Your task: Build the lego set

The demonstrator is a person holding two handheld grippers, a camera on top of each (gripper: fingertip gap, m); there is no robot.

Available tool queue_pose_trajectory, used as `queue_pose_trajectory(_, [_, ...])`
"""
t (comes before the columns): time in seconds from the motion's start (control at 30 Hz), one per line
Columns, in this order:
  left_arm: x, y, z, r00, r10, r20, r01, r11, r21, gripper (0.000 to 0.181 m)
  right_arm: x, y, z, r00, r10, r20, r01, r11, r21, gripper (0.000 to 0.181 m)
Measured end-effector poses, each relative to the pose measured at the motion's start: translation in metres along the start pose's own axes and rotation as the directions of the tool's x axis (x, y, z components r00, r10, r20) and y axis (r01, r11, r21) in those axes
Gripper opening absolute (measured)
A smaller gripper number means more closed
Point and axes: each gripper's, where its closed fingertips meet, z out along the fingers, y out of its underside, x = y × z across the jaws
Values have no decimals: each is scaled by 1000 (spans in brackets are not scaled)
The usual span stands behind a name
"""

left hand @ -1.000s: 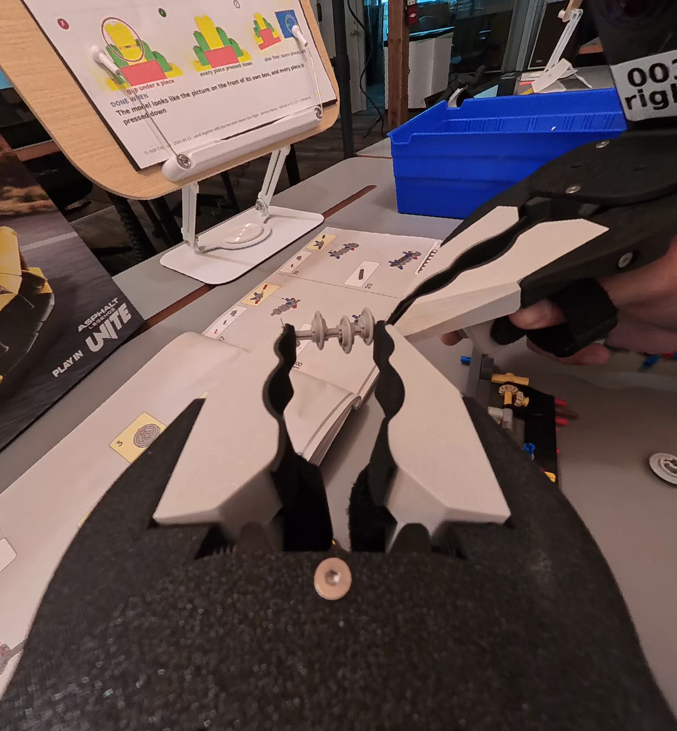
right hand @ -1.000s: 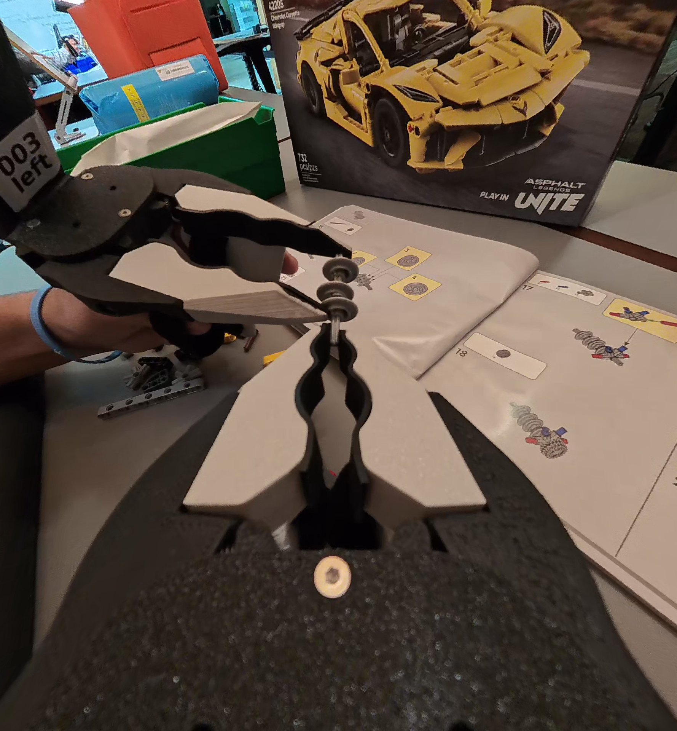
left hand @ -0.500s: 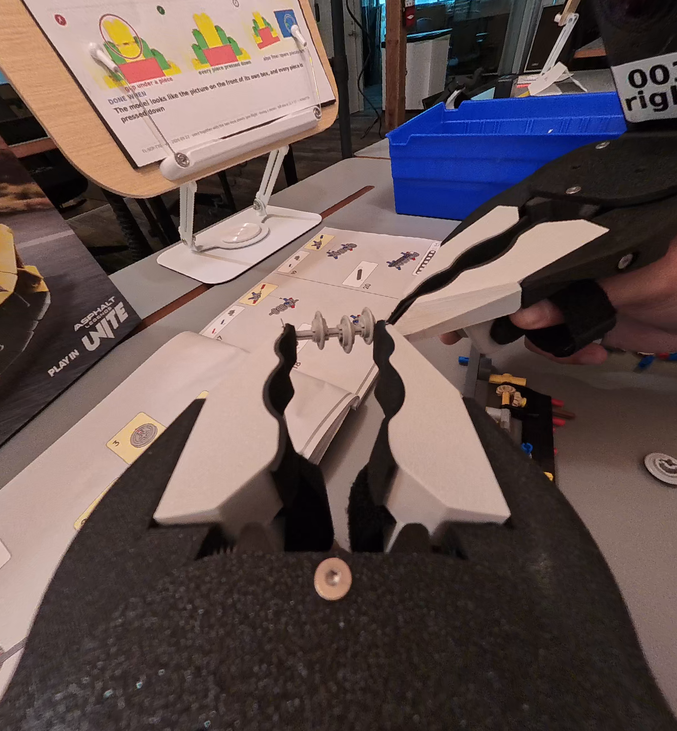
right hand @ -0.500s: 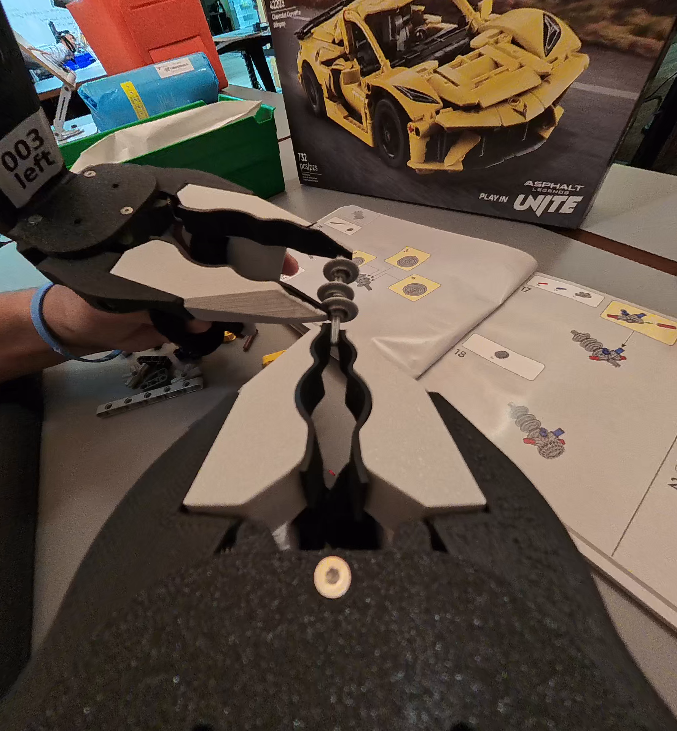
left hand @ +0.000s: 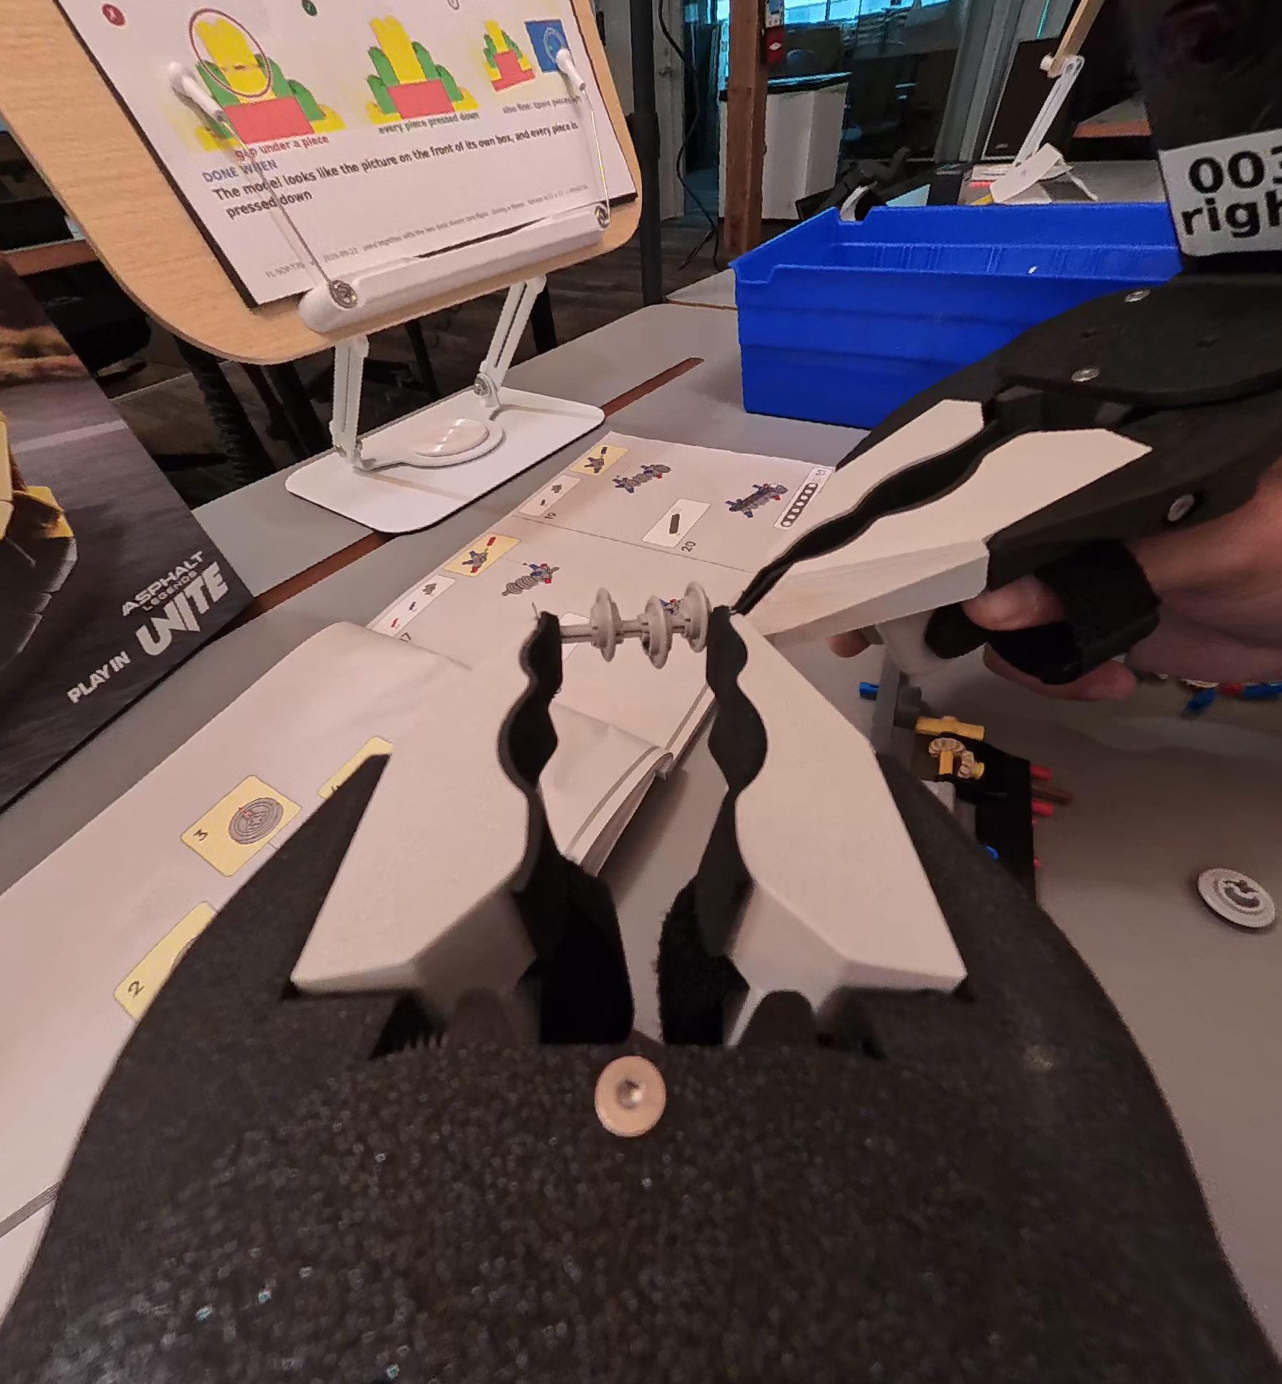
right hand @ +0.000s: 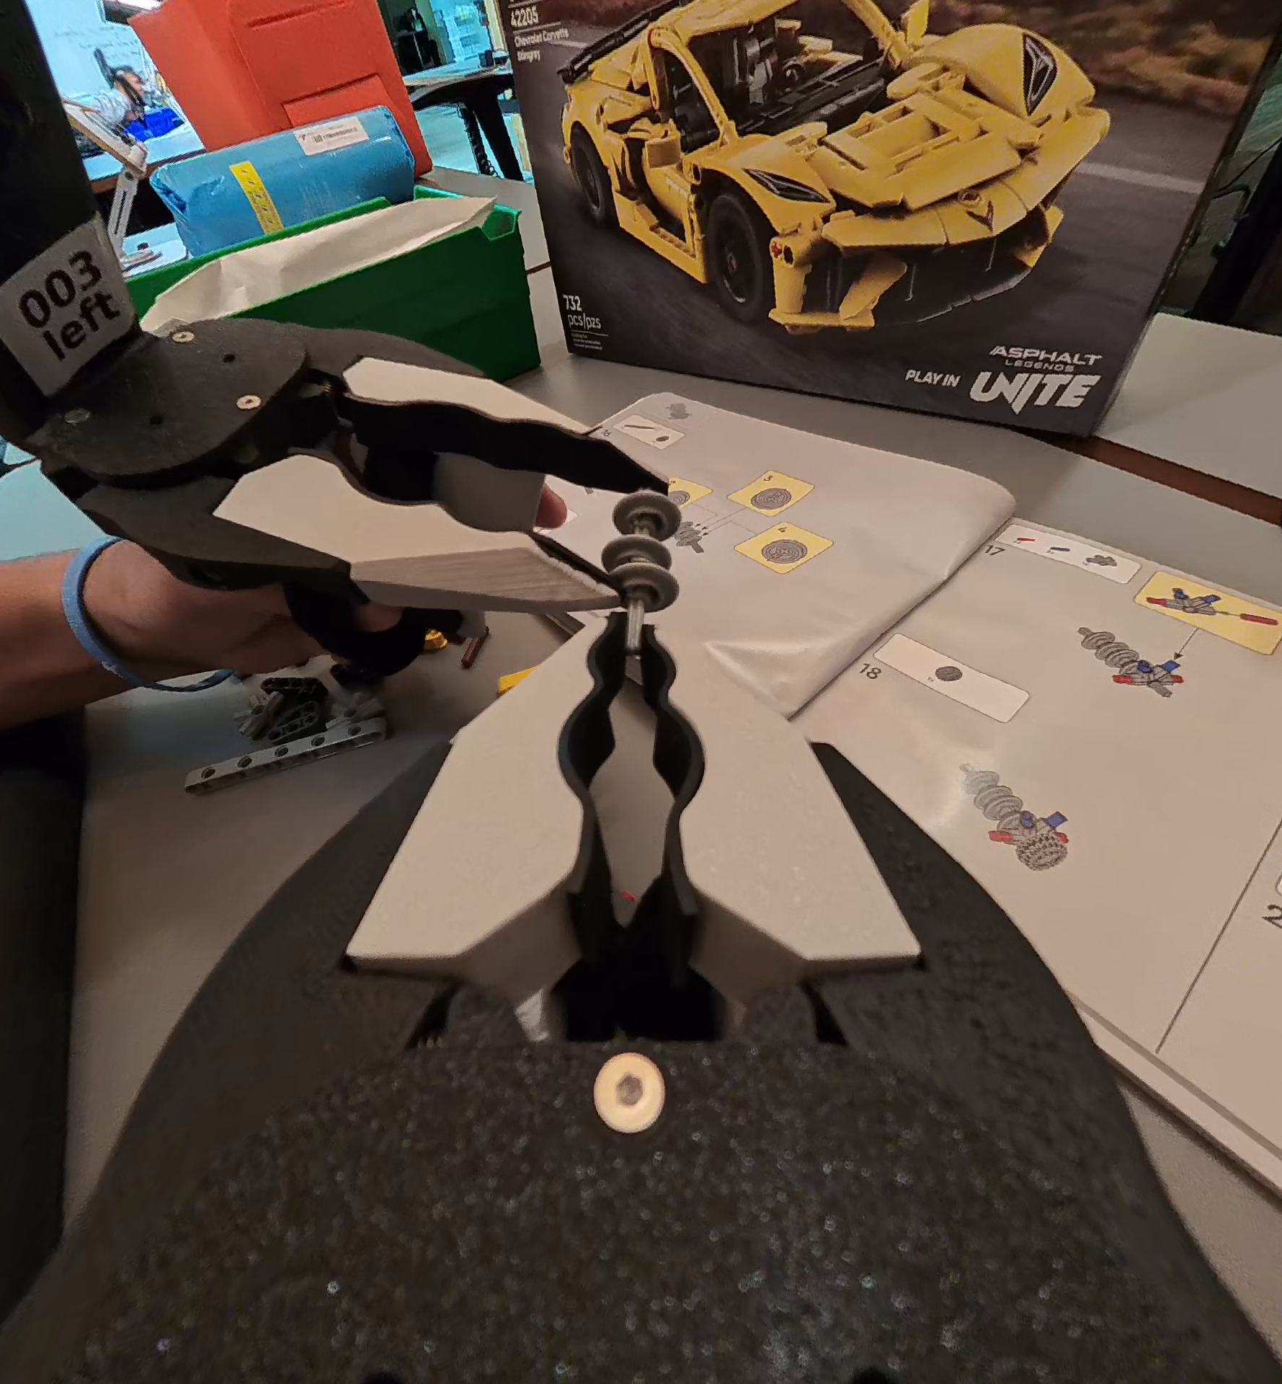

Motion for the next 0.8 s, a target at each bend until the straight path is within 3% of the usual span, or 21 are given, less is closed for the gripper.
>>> queue_pose_trajectory(0.03, [0,0,0,1000,1,1,-1,1000,0,38,0,0,0,1000,-1,1,1,1000,-1,2])
queue_pose_trajectory(0.33, [0,-1,1,1000,13,19,-13,1000,2,38,1,-1,-1,1000,2,-5,-2,1000,-1,2])
queue_pose_trajectory(0.5, [2,0,1,999,-19,-45,19,1000,2,38,4,1,-2,1000,17,12,-16,1000,-19,2])
queue_pose_trajectory(0.57, [3,-2,-5,994,89,-63,-88,996,16,34,4,2,-8,999,17,49,-15,999,-42,2])
queue_pose_trajectory(0.63, [-3,-1,-10,962,274,-3,-274,962,-5,35,5,1,-15,998,-30,57,33,998,-46,2])
queue_pose_trajectory(0.7, [-5,10,-11,865,500,46,-496,864,-84,37,5,8,-21,993,-98,61,103,990,-95,2])
queue_pose_trajectory(0.8, [7,28,-6,708,706,20,-694,701,-163,35,-7,17,-28,980,-145,134,165,975,-152,2])
